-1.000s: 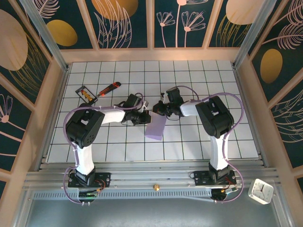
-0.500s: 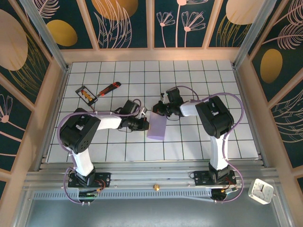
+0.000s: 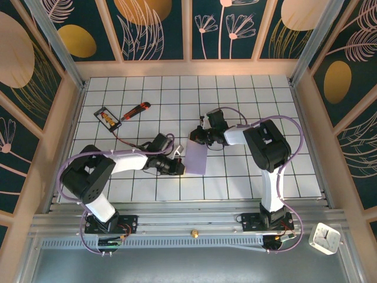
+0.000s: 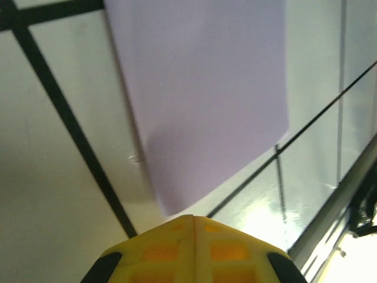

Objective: Fold a paper plane with a square sheet of paper (pick it up from the middle)
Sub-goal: First fold in half a square sheet of paper at the center of the table.

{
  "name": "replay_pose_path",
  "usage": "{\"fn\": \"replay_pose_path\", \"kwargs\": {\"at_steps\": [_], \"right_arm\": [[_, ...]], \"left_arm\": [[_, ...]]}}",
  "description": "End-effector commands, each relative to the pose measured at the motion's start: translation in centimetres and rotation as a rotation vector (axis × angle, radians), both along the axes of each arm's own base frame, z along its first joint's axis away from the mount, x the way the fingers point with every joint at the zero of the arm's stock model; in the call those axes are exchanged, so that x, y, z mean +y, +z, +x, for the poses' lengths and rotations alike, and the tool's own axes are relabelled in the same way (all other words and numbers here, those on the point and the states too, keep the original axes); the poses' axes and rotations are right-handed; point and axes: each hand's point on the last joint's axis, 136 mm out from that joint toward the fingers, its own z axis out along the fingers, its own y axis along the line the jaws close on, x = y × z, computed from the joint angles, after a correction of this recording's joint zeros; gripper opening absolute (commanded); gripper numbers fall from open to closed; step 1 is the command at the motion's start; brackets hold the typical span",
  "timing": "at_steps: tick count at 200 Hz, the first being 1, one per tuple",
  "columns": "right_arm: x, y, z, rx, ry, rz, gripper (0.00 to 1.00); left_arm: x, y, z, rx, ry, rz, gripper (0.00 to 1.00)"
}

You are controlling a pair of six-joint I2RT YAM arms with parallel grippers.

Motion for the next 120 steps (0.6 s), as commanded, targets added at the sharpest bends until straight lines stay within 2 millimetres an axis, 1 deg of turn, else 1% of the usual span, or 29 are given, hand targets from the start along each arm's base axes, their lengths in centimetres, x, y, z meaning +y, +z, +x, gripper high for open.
{"fn": "replay_pose_path", "kwargs": {"at_steps": [1, 17, 28, 45, 54, 57, 71, 87, 106, 120], "right_arm": [[-3.6, -5.9, -2.4, 0.138, -0.062, -0.182, 0.0], [-3.7, -5.9, -2.4, 0.136, -0.061, -0.184, 0.0], [-3.7, -5.9, -2.5, 0.135, -0.06, -0.186, 0.0], [-3.7, -5.8, -2.4, 0.133, -0.062, -0.186, 0.0], [-3.7, -5.8, -2.4, 0.133, -0.059, -0.185, 0.0], [-3.7, -5.8, -2.4, 0.132, -0.059, -0.185, 0.0], [-3.7, -5.8, -2.4, 0.131, -0.061, -0.185, 0.0], [-3.8, -5.9, -2.5, 0.134, -0.062, -0.186, 0.0], [-3.8, -5.9, -2.5, 0.135, -0.062, -0.187, 0.0], [-3.8, -5.8, -2.5, 0.132, -0.062, -0.188, 0.0]], "left_arm": [[-1.1, 1.9, 1.1, 0.006, 0.048, -0.062, 0.0], [-1.9, 2.4, 2.2, -0.004, 0.076, -0.092, 0.0], [-2.1, 2.3, 2.9, -0.016, 0.091, -0.092, 0.0], [-2.0, 1.7, 3.9, -0.023, 0.115, -0.074, 0.0], [-1.9, 1.7, 4.3, -0.033, 0.121, -0.071, 0.0], [-1.8, 0.7, 4.2, -0.015, 0.123, -0.05, 0.0], [-1.4, -0.4, 4.1, -0.002, 0.12, -0.021, 0.0], [-0.8, -1.7, 3.4, 0.018, 0.114, 0.013, 0.0], [-0.2, -2.8, 2.4, 0.047, 0.106, 0.031, 0.0], [0.2, -3.0, 1.6, 0.063, 0.097, 0.033, 0.0]]}}
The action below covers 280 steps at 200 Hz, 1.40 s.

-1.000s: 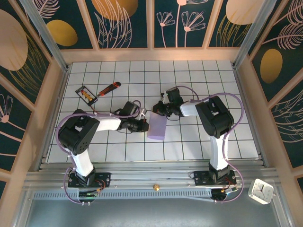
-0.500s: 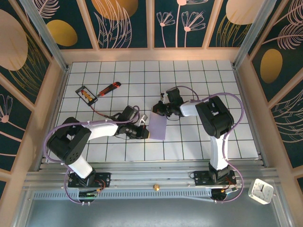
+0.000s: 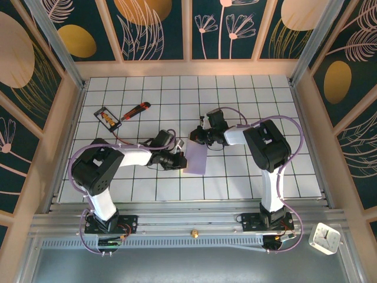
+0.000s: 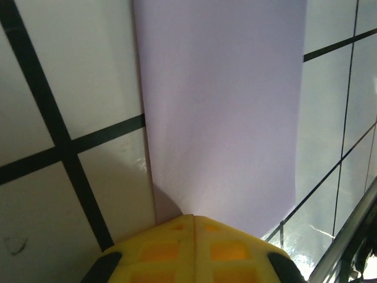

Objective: Fold a paper plane with a square sheet of paper (pick it up from the middle)
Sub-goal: First fold in half a square sheet of paper at the center of the table.

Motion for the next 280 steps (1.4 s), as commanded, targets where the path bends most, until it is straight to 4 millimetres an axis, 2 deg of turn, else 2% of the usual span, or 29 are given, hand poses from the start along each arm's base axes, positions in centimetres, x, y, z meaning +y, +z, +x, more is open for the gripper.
{"fn": "replay_pose_path", "kwargs": {"at_steps": [1, 46, 70, 131, 136, 180, 194, 207, 232, 251, 280], "right_arm": [[-3.8, -5.8, -2.5, 0.134, -0.062, -0.187, 0.0], [-3.7, -6.0, -2.5, 0.138, -0.063, -0.19, 0.0], [-3.8, -6.1, -2.5, 0.142, -0.064, -0.193, 0.0], [-3.8, -6.2, -2.5, 0.142, -0.067, -0.197, 0.0], [-3.8, -6.2, -2.5, 0.141, -0.068, -0.197, 0.0], [-3.8, -6.1, -2.5, 0.139, -0.064, -0.197, 0.0], [-3.6, -5.8, -2.4, 0.133, -0.057, -0.187, 0.0], [-3.2, -5.2, -2.3, 0.118, -0.041, -0.165, 0.0], [-1.7, -2.4, -1.7, 0.062, 0.01, -0.09, 0.0], [-0.9, 0.3, -1.4, 0.014, 0.04, -0.034, 0.0], [-0.9, 4.3, -1.2, -0.05, 0.055, 0.022, 0.03]], "left_arm": [[1.2, -1.5, -1.7, 0.05, -0.01, 0.036, 0.0], [2.5, -2.9, -5.4, 0.111, -0.068, 0.068, 0.0], [2.4, -3.1, -6.7, 0.124, -0.109, 0.075, 0.0], [3.3, -3.6, -8.7, 0.161, -0.125, 0.1, 0.0], [3.2, -2.9, -8.6, 0.144, -0.126, 0.085, 0.0], [3.7, -2.8, -9.6, 0.159, -0.164, 0.107, 0.0], [3.1, -1.5, -8.8, 0.12, -0.169, 0.083, 0.0], [1.7, 0.8, -7.6, 0.065, -0.167, 0.019, 0.0], [-0.1, 4.8, -4.4, -0.045, -0.107, -0.088, 0.0], [-0.2, 6.3, -1.4, -0.095, -0.009, -0.122, 0.06], [0.4, 7.3, 2.4, -0.149, 0.122, -0.111, 0.16]]}}
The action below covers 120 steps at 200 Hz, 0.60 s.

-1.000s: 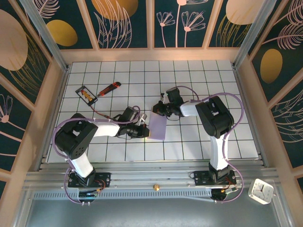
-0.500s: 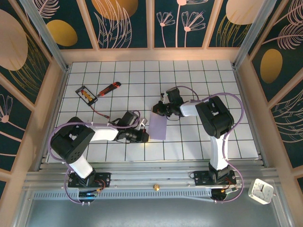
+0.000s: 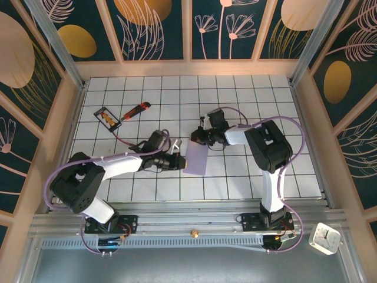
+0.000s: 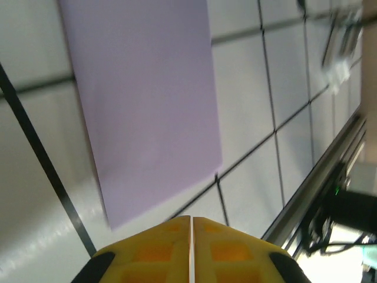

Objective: Fold a paper plane with a square sheet of paper (pick it up from the middle)
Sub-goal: First fold in half a square sheet of paper at the center of the table.

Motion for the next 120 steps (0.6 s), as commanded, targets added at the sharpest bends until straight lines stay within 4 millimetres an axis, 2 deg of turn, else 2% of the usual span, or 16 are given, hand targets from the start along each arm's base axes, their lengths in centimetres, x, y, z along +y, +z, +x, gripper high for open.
{"fn": "replay_pose_path", "kwargs": {"at_steps": [1, 29, 57, 59, 61, 73, 77, 98, 120], "right_arm": [[-0.6, 3.7, -0.5, -0.052, 0.026, 0.031, 0.03], [-1.4, 6.2, -1.0, -0.098, 0.02, 0.063, 0.09], [-4.2, 6.3, -1.8, -0.111, -0.036, 0.037, 0.12], [-4.4, 6.2, -1.8, -0.111, -0.041, 0.034, 0.12], [-4.6, 6.1, -1.9, -0.111, -0.047, 0.029, 0.12], [-5.4, 5.8, -2.3, -0.114, -0.07, 0.014, 0.12], [-5.5, 5.6, -2.5, -0.109, -0.073, 0.013, 0.12], [-5.1, 4.8, -3.3, -0.075, -0.08, 0.027, 0.1], [-4.3, 3.8, -4.2, -0.046, -0.079, 0.025, 0.04]], "left_arm": [[0.1, 1.9, 3.6, -0.057, 0.128, -0.014, 0.16], [-0.6, 1.5, 5.4, -0.047, 0.152, 0.024, 0.26], [-1.7, 0.8, 6.5, -0.034, 0.14, 0.025, 0.27], [-1.8, 1.0, 6.7, -0.041, 0.139, 0.024, 0.27], [-1.8, 0.3, 6.8, -0.03, 0.139, 0.036, 0.27], [-2.0, -0.9, 7.3, -0.024, 0.138, 0.065, 0.22], [-2.5, -0.3, 8.1, -0.04, 0.139, 0.055, 0.2], [-3.2, -1.7, 9.2, -0.023, 0.134, 0.085, 0.07], [-3.1, -2.8, 9.2, -0.005, 0.129, 0.108, 0.0]]}}
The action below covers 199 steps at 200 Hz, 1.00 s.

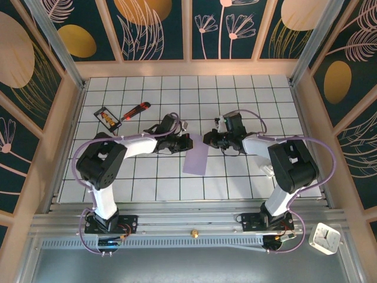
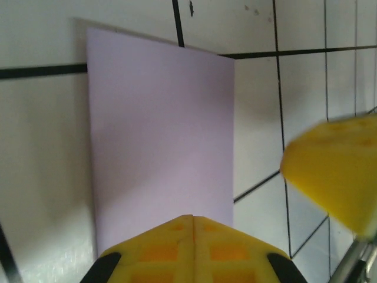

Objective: Fold a paper plane with a square sheet of paper (pick it up from the middle)
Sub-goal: First fold in half a square sheet of paper at the center of the table.

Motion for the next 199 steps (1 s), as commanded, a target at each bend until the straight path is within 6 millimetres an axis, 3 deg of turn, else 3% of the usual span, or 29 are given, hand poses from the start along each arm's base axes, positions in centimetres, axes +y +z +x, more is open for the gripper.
{"fn": "replay_pose_path", "kwargs": {"at_steps": [1, 48, 96, 140, 165, 199], "right_arm": [[0.9, -0.4, -0.5, -0.001, -0.01, 0.01, 0.04], [2.1, -3.4, -1.6, 0.061, 0.002, -0.003, 0.0], [0.2, -7.8, -3.0, 0.135, -0.012, -0.127, 0.0], [-1.6, -9.6, -4.3, 0.177, -0.035, -0.204, 0.0], [-1.7, -9.8, -4.5, 0.182, -0.031, -0.213, 0.0], [-1.7, -9.5, -4.2, 0.173, -0.031, -0.216, 0.0]], "left_arm": [[0.2, -1.0, 0.0, 0.023, -0.001, 0.037, 0.0], [0.2, -3.2, -0.1, 0.05, -0.008, 0.054, 0.0], [1.5, -4.4, -0.7, 0.064, 0.012, 0.06, 0.0], [4.1, -4.7, -0.8, 0.066, 0.049, 0.083, 0.0], [4.2, -2.7, -0.1, 0.039, 0.056, 0.045, 0.0], [2.3, 0.4, 0.6, 0.014, 0.041, -0.083, 0.01]]}}
